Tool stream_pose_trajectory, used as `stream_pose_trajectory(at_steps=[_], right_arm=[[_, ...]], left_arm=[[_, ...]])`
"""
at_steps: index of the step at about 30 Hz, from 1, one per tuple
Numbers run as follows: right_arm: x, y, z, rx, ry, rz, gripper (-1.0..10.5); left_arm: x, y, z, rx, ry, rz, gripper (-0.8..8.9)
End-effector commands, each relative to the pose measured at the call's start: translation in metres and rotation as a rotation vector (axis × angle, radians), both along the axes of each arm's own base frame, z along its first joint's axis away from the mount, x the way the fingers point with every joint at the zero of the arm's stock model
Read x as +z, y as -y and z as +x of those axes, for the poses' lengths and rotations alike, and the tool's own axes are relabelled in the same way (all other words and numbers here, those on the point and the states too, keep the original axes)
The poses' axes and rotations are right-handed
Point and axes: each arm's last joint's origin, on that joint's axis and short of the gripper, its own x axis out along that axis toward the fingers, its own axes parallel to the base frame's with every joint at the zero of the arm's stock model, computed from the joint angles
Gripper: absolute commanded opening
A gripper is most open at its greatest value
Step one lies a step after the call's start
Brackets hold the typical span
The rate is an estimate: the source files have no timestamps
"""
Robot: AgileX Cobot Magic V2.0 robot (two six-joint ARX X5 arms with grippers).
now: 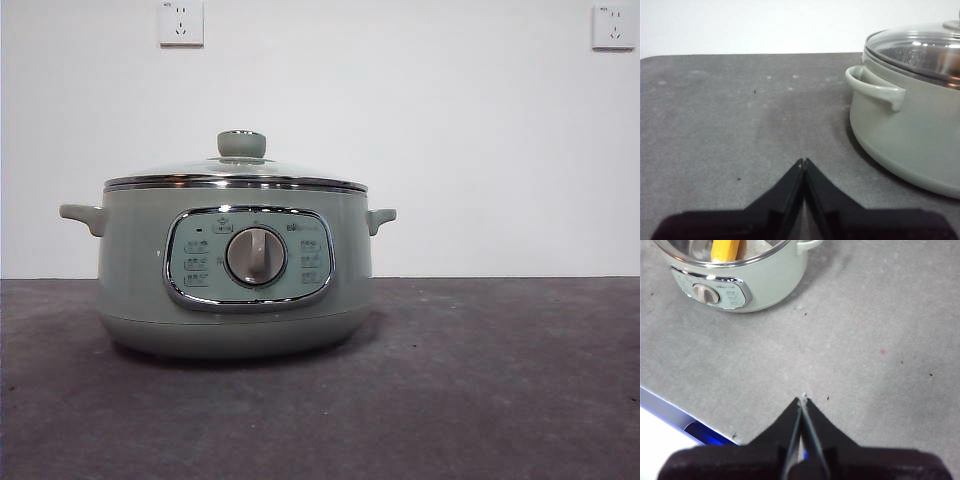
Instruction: Pick up the corn,open the lid,put the corn in the pot,close the lid
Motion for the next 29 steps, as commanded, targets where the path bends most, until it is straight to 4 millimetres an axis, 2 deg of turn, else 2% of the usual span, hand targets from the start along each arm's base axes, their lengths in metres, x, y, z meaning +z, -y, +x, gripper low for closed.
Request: stream_pose_trajectory(at_steps=[1,6,9,11,14,19,23,25,29], right_arm=[[-0.002,-0.001,0.001,-0.007,-0.005,0.004,-0.1],[-0.002,0.002,0.002,-0.031,0.013,-0.008,-0.1],[-0.003,0.017,0.004,-0.044,0.098,-0.077,0.0],[-0.013,0.028,0.007,-0.092,0.159,-0.046,0.0],[-0.042,0.043,0.009,-0.187,0.298,0.071,0.0],[-0.117,0.063,0.016,-0.388,0.577,0.151,0.0],[-0.173,0.072,0.015,-0.48,0.66,0.175,0.0],[-0.194,0.076,0.013,-0.519,0.657,0.185,0.0],[-0.213,0.079,0.011,-0.543,0.654,0.178,0.0]], left_arm=[[-0.004,0.0,0.001,-0.001,-0.017,0.013,-0.03],[-0.006,0.0,0.002,-0.001,-0.039,0.014,-0.03],[-0.007,0.0,0.003,-0.001,-0.051,0.015,-0.03],[-0.007,0.0,0.003,-0.001,-0.06,0.016,-0.03],[-0.008,0.0,0.003,-0.001,-0.066,0.016,-0.03],[-0.009,0.0,0.004,-0.001,-0.084,0.017,-0.03],[-0.011,0.0,0.004,-0.001,-0.098,0.018,-0.03],[-0.011,0.0,0.005,-0.001,-0.106,0.019,-0.03],[-0.012,0.0,0.005,-0.001,-0.122,0.02,-0.03]])
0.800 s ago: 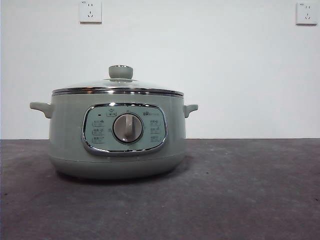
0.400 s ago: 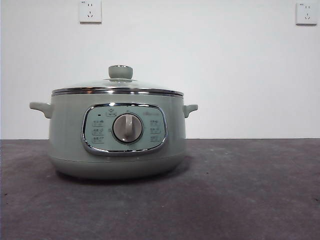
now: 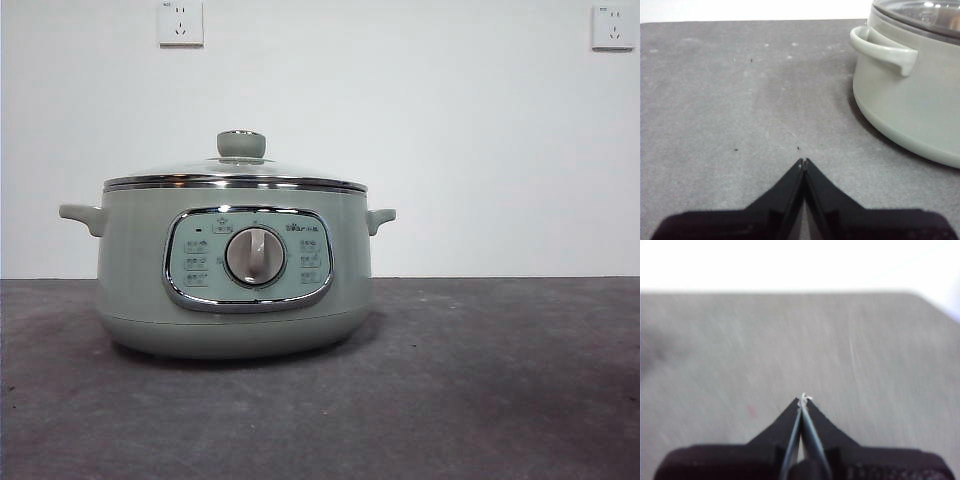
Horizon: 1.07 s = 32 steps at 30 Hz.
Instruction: Pick up the corn,open the lid,put the corn in the pot,close the lid
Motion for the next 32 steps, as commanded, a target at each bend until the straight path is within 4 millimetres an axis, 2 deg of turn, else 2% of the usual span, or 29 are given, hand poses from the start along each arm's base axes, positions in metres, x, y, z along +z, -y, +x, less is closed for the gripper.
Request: stream_pose_trajectory(at_steps=[1,4,7,32], right_arm=[[-0.0038,0.0012,-0.0004,-0.009,0.038,0.011,0.0],[-0.012,0.0018,-0.0018,-0.009,0.014,-0.019,0.0],[-0.0115,0.0018,-0.0018,-0.003,0.017,-0.058,0.0],[-0.0111,0.0017,-0.0018,-0.002,0.017,-0.057,0.0]], left_arm=[[-0.0038,-0.0002,0.0005,-0.001,-0.014,0.01,-0.03],[-0.0048,-0.0001,0.0009,-0.002,-0.026,0.011,-0.03],[-0.0059,-0.0001,0.0015,-0.002,-0.04,0.012,-0.03],[-0.0096,0.0,0.0032,-0.002,-0.085,0.015,-0.03]])
